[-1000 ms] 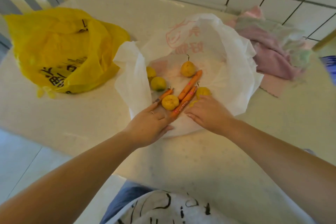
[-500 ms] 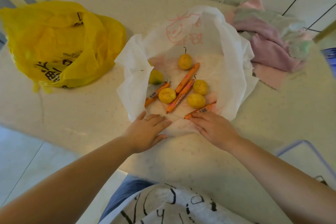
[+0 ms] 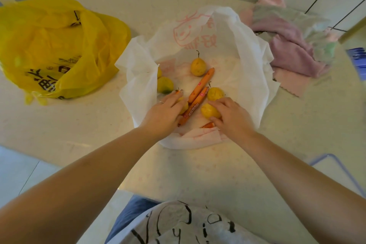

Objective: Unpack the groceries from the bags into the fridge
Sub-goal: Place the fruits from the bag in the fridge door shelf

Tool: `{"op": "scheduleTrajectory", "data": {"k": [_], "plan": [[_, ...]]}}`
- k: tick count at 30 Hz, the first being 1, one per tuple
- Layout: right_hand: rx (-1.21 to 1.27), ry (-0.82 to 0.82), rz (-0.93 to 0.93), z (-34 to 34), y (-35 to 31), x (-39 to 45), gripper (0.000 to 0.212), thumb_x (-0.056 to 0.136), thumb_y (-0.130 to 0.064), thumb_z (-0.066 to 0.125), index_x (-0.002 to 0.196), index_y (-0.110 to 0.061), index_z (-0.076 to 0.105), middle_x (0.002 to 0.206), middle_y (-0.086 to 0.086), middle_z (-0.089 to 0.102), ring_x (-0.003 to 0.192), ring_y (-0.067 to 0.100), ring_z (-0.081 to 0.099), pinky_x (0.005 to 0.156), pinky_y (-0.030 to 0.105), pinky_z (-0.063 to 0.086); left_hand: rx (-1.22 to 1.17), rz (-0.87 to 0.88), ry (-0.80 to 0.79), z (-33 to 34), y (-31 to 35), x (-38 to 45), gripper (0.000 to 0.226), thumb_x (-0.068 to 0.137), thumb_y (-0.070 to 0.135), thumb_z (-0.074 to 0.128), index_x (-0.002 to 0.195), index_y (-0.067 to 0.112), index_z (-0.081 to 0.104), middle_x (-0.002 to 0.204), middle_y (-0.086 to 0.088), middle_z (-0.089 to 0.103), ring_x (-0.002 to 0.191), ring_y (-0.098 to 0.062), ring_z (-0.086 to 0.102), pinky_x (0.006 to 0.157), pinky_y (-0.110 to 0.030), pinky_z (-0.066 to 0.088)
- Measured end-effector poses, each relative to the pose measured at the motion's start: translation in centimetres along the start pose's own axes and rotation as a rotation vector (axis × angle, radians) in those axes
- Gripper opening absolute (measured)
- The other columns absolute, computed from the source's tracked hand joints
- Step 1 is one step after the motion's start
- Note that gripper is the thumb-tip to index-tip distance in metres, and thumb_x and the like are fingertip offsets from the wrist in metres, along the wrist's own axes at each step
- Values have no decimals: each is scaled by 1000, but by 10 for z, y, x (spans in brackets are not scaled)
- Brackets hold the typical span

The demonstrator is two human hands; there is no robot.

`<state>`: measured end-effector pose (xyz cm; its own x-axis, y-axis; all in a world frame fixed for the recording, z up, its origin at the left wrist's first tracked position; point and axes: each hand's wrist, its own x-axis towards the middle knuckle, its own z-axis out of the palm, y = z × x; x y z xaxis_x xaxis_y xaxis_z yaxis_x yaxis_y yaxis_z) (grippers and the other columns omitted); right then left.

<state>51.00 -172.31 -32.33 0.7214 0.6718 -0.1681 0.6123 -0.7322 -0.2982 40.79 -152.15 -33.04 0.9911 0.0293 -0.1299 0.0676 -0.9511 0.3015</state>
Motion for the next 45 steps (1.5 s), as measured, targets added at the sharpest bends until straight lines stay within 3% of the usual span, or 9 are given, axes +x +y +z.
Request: {"op": "scheduleTrajectory", "data": {"k": [8, 15, 20, 22, 26, 29, 33, 39, 45], "plan": [[-15, -28, 119, 10, -9, 9, 59, 86, -40, 60, 140, -30, 38, 132, 0, 37, 110, 24, 49, 86, 36, 47, 40, -98, -111, 8, -5, 13, 60, 96, 23, 47, 148, 28, 18, 157, 3, 9, 138, -26, 27, 105, -35, 33], [61, -30, 105, 14, -14, 11, 53, 84, -35, 65, 133, -28, 46, 129, 0, 38, 111, 24, 47, 87, 34, 45, 19, -101, -87, 4, -2, 18, 61, 88, 22, 59, 142, 25, 32, 153, -1, 21, 130, -32, 36, 99, -39, 40], [200, 37, 74, 0, -11, 8, 55, 82, -29, 68, 134, -25, 49, 131, 1, 41, 114, 23, 47, 94, 27, 36, -55, -64, 93, -7, 1, 9, 48, 89, 14, 55, 136, 19, 45, 142, -7, 40, 121, -34, 46, 91, -39, 43], [254, 83, 55, -10, -13, 9, 54, 81, -26, 69, 132, -25, 51, 131, 0, 43, 117, 19, 46, 95, 21, 32, -105, -46, 198, -16, 4, 2, 43, 87, 22, 57, 129, 16, 53, 134, -9, 49, 114, -35, 52, 87, -40, 46], [351, 190, -25, -30, -31, 12, 51, 79, -26, 71, 128, -24, 53, 127, -3, 51, 116, 14, 48, 92, 15, 30, -191, -138, 359, -42, 6, -17, 46, 85, 23, 62, 130, 25, 51, 135, 2, 46, 117, -28, 49, 91, -41, 47], [424, 234, -106, -46, -60, 17, 50, 80, -24, 71, 128, -22, 53, 127, -3, 52, 115, 13, 48, 94, 20, 36, -238, -218, 511, -68, -1, -40, 48, 84, 21, 64, 129, 27, 51, 136, 3, 46, 120, -21, 48, 91, -37, 47], [470, 280, -287, -58, -113, 26, 48, 79, -21, 72, 124, -20, 56, 122, -6, 53, 113, 11, 47, 95, 43, 45, -246, -355, 656, -93, -23, -86, 51, 82, 18, 69, 129, 27, 52, 136, 7, 46, 109, -16, 52, 79, -27, 45], [526, 233, -519, -50, -222, 27, 50, 78, -20, 74, 125, -16, 55, 119, -4, 53, 109, 13, 50, 89, 40, 48, -166, -490, 789, -107, -74, -186, 52, 80, 20, 72, 129, 22, 54, 132, 0, 51, 104, -25, 57, 80, -37, 52], [510, 224, -756, -21, -364, 2, 50, 76, -23, 76, 122, -15, 58, 118, -6, 56, 108, -4, 42, 92, 16, 40, -120, -691, 888, -121, -124, -321, 53, 83, 24, 69, 131, 27, 48, 135, 2, 48, 110, -22, 54, 84, -31, 49]]}}
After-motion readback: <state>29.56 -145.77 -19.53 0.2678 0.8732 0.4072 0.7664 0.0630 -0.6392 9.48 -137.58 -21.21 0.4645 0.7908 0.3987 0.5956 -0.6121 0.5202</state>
